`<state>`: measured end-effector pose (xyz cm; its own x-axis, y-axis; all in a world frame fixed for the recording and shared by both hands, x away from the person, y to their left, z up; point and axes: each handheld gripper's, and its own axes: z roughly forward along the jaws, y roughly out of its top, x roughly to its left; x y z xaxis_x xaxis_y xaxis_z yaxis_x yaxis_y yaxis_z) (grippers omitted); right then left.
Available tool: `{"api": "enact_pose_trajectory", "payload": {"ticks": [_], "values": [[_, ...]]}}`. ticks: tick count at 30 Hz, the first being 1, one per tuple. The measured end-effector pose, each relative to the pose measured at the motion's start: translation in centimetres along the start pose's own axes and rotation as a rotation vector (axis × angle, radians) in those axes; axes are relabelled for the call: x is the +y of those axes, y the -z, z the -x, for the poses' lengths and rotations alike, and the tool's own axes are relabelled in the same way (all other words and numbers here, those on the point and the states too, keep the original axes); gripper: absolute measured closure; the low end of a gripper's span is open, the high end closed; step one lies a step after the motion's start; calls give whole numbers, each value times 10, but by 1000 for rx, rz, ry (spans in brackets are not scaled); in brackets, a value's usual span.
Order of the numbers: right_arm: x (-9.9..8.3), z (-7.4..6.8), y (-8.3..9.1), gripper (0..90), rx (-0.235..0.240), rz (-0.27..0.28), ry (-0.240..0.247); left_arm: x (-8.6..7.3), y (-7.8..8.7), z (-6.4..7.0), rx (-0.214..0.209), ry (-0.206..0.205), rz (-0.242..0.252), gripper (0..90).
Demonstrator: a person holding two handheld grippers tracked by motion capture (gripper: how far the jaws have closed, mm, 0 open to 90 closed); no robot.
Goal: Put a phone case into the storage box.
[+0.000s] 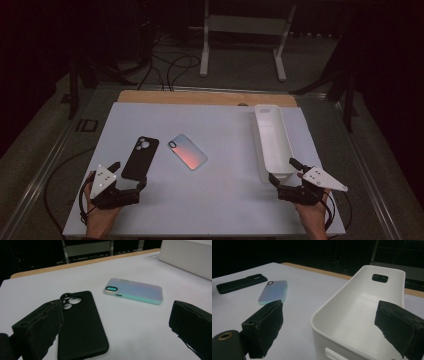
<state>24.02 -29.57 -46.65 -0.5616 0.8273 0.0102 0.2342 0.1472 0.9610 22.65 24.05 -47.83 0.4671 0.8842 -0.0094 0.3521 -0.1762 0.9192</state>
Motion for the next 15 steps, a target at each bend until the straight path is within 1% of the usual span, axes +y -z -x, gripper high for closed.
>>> {"api": "enact_pose_trajectory", "payload": {"ticks": [3, 8, 10, 13, 15], "values": [[0, 0, 0, 79, 2, -2, 1, -1, -1, -1, -7, 10, 3, 1], [0, -1, -1, 78, 5, -12, 2, -2, -4, 1, -12, -8, -7, 1], [1, -1, -1, 78, 11, -20, 5, -2, -6, 2, -4, -21, -15, 1], [6, -1, -2, 78, 31, -31, 3, -2, -7, 4, 3, -27, -20, 1], [14, -2, -2, 77, 44, -33, 8, -2, -7, 4, 5, -23, -18, 1]]}}
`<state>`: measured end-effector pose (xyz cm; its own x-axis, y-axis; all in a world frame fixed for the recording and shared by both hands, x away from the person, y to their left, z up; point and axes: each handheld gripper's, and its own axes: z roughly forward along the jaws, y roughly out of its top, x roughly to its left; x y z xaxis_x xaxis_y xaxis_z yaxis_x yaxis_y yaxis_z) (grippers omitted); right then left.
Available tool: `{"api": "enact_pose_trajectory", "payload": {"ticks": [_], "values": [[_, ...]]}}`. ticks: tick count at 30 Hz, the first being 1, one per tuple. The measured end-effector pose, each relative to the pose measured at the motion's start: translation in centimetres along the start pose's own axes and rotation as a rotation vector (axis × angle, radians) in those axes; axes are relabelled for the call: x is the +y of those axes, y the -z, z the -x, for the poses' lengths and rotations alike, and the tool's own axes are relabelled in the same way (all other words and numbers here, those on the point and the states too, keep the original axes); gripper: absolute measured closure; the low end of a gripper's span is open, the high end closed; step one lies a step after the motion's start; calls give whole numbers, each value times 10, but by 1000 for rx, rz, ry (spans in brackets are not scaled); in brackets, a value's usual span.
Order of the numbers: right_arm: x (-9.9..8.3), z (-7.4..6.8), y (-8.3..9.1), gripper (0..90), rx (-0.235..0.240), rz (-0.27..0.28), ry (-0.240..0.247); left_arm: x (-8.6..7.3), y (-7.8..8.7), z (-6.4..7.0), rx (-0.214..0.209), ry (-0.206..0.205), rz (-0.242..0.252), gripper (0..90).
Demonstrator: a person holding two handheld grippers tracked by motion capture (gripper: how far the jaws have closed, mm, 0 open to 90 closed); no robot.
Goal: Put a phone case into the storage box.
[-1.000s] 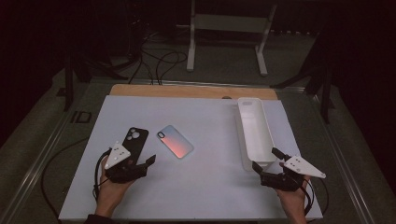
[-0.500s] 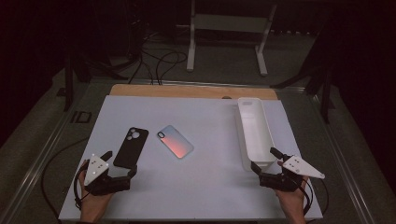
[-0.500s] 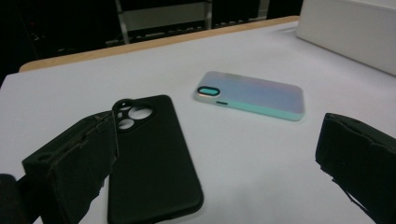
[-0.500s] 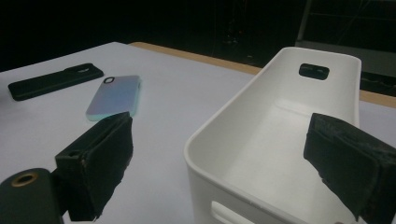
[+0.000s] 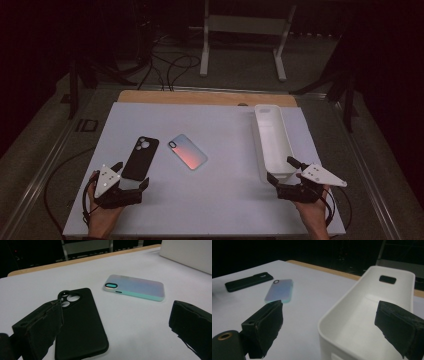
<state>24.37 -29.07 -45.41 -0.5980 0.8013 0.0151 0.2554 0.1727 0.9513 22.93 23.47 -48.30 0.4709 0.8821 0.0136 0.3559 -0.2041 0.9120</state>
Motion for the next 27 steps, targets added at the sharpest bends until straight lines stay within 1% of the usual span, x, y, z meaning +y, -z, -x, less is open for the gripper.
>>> {"api": "enact_pose_trajectory", "payload": {"ticks": [3, 5, 11, 13, 14, 16, 20, 25, 26, 27], "values": [[11, -2, -1, 75, 9, -8, 20, 0, 0, 0, 7, 0, -1, 1], [18, -3, -5, 70, 14, -21, 35, -1, -1, 0, 13, 8, 1, 1], [41, -8, -21, 70, 53, -55, 57, -2, -2, -1, 23, 10, -8, 1], [47, -11, -28, 70, 57, -69, 66, -3, -5, 0, 28, 8, -17, 1], [47, -11, -28, 70, 57, -69, 66, -3, -5, 0, 28, 8, -17, 1], [59, -17, -39, 70, 69, -91, 97, -3, -6, 1, 29, -3, -25, 1], [75, -27, -55, 70, 87, -126, 139, -3, -6, 2, 30, -5, -25, 1], [92, -39, -76, 71, 106, -168, 182, -4, -6, 0, 30, -1, -22, 1], [92, -39, -76, 71, 106, -168, 182, -4, -6, 0, 30, -1, -22, 1], [95, -42, -80, 70, 109, -177, 190, -4, -7, 0, 31, 4, -20, 1]]}}
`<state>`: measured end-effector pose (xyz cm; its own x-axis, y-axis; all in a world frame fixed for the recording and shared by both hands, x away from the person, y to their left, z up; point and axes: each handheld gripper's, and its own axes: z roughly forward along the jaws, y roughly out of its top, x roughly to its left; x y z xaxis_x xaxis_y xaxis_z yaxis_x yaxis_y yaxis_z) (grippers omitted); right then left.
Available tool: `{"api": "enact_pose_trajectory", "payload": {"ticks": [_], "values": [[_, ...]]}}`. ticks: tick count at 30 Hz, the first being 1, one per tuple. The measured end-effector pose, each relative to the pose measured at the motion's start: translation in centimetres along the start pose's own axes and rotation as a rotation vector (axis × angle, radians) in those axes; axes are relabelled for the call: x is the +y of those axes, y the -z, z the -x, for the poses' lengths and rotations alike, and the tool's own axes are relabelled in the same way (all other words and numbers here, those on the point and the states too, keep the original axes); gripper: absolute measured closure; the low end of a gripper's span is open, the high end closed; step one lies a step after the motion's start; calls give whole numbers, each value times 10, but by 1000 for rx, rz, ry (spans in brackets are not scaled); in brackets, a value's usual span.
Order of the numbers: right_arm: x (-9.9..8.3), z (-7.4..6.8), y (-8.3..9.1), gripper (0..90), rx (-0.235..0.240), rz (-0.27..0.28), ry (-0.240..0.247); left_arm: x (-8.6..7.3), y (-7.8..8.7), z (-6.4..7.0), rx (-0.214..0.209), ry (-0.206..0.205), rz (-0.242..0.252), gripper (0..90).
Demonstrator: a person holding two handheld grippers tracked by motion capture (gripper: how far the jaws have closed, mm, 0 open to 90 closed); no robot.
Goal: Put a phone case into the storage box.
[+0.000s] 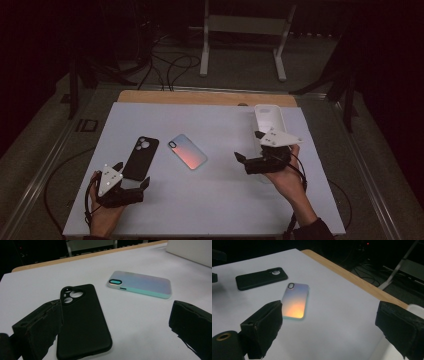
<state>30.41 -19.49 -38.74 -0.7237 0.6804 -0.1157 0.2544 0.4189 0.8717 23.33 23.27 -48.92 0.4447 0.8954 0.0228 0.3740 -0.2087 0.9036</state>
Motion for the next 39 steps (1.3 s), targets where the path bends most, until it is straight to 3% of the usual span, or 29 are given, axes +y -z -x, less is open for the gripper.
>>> {"api": "enact_pose_trajectory", "payload": {"ticks": [6, 18, 28, 39], "values": [[22, -8, -29, 70, 35, -51, 21, 0, 0, -1, 0, 0, -4, 1], [40, -23, -85, 71, 129, -149, 13, -1, 0, -2, 0, 4, 0, 1], [39, -37, -124, 71, 170, -239, 29, -1, 0, -3, 2, 9, 4, 1], [27, -49, -163, 71, 183, -347, 47, -2, 0, -4, 6, 12, 5, 1]]}}
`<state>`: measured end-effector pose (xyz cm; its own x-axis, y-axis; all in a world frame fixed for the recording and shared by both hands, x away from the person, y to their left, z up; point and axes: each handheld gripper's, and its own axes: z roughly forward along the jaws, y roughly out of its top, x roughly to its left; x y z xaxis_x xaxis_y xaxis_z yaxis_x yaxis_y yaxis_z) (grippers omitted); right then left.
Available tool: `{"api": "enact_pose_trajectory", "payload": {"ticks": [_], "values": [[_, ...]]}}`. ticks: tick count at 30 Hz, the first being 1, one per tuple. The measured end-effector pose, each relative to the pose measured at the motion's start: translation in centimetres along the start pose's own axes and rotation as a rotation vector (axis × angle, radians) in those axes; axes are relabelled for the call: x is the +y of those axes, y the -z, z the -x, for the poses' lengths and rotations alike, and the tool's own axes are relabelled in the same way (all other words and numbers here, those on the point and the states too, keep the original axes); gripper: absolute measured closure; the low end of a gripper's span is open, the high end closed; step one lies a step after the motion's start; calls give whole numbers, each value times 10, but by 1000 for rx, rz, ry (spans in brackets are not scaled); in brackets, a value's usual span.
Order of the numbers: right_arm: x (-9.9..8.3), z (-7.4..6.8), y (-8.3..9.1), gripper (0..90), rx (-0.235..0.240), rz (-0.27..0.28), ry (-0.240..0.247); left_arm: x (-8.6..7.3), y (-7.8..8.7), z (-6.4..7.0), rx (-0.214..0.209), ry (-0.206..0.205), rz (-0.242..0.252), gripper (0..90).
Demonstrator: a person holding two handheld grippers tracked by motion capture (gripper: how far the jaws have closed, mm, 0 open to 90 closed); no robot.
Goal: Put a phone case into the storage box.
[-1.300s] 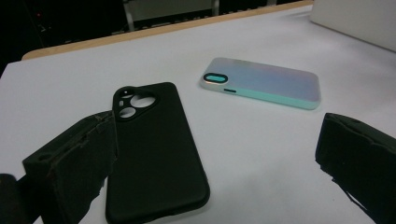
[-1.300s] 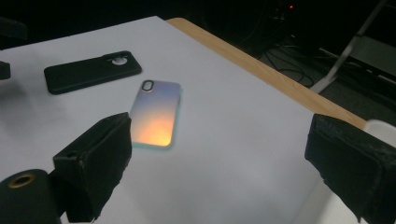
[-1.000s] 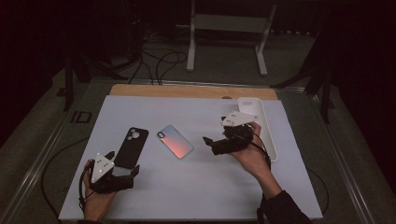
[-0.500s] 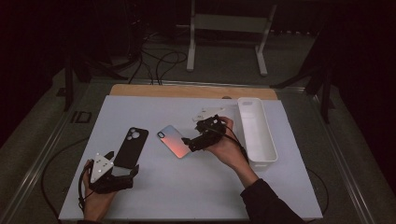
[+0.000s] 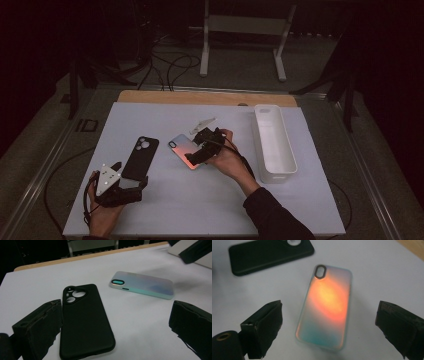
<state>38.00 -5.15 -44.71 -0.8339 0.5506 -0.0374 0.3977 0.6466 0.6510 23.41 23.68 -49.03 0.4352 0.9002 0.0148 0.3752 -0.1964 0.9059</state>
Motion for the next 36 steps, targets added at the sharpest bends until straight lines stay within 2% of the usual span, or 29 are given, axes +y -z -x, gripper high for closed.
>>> {"api": "enact_pose_trajectory", "payload": {"ticks": [3, 4, 9, 14, 21, 29, 34, 36], "values": [[0, 0, -7, 71, -1, -15, 2, 0, 0, 0, 0, 0, -1, 1], [-1, -1, -14, 71, 2, -32, -9, 0, 0, 0, 0, 0, 0, 1], [-2, -2, -25, 71, 5, -58, -27, 0, 0, 0, 1, 0, -1, 1], [-2, -6, -39, 71, 9, -97, -19, 0, 0, -1, 1, 1, 2, 1], [-2, -9, -49, 70, 15, -122, -18, 0, 0, -1, 1, -1, -1, 1], [-3, -12, -57, 71, 16, -139, -40, 0, 0, -1, 4, -3, -2, 1], [-3, -12, -61, 71, 4, -159, -38, 0, 0, -1, 4, -2, -3, 1], [-3, -12, -63, 71, -14, -172, -43, 0, 0, -1, 4, -2, -3, 2]]}}
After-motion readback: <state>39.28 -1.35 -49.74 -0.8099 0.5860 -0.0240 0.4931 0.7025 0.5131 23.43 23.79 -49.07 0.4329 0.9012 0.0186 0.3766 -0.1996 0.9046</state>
